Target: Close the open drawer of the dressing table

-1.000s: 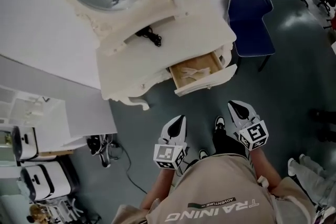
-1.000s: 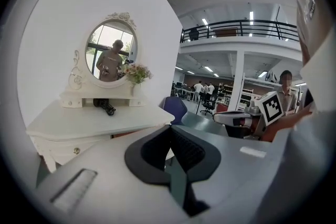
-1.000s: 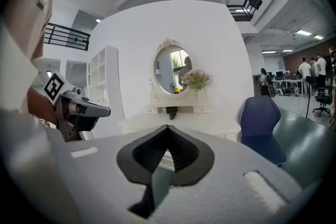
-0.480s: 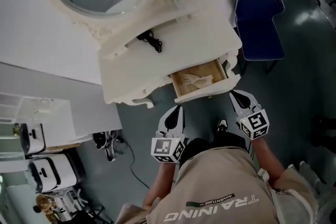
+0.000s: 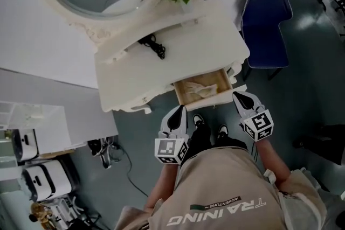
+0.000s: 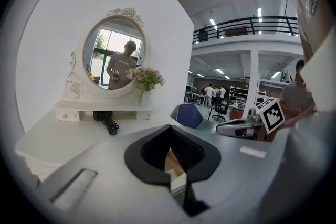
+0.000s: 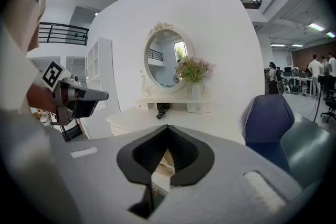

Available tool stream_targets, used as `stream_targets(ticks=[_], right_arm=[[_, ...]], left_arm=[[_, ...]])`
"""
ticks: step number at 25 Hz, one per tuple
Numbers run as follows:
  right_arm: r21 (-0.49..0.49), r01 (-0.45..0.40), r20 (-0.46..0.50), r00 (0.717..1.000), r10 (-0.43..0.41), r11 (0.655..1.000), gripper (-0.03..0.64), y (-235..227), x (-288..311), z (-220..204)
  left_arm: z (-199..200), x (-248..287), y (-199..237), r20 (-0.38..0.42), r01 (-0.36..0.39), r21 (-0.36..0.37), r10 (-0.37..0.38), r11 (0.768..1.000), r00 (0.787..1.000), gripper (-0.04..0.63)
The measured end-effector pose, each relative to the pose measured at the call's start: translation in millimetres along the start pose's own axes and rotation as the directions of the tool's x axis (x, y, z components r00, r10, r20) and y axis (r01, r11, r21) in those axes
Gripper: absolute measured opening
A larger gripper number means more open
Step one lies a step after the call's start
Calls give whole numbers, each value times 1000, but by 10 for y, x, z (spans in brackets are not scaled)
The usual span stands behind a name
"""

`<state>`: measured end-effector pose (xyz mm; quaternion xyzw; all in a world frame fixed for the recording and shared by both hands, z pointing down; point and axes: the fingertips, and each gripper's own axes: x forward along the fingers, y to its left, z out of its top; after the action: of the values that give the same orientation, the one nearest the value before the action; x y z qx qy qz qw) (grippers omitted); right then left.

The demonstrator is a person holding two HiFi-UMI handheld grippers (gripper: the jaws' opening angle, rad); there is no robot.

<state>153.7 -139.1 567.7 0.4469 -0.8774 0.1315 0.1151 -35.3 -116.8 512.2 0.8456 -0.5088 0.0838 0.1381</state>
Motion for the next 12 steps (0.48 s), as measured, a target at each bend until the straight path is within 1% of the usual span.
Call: stream_targets(ticks=[3,6,9,12], right_arm=[[-10,19,-21,1000,-19,1000,2,-32,125,109],[-26,21,-58,998,-22,999,2,-26,304,135],[-35,33,-111,993,-36,999,2,-26,469,-4],[-33,85,-161,983,-90,996,2,-106,523,-222]], left_arm=[[134,194,79,29,38,-6,-38,999,999,18],[322,363,192,71,72,13,-72,997,995,17],[371,454,347,83,99,22,-100,995,992,18],[342,501,513,79,114,19,-115,993,990,18]])
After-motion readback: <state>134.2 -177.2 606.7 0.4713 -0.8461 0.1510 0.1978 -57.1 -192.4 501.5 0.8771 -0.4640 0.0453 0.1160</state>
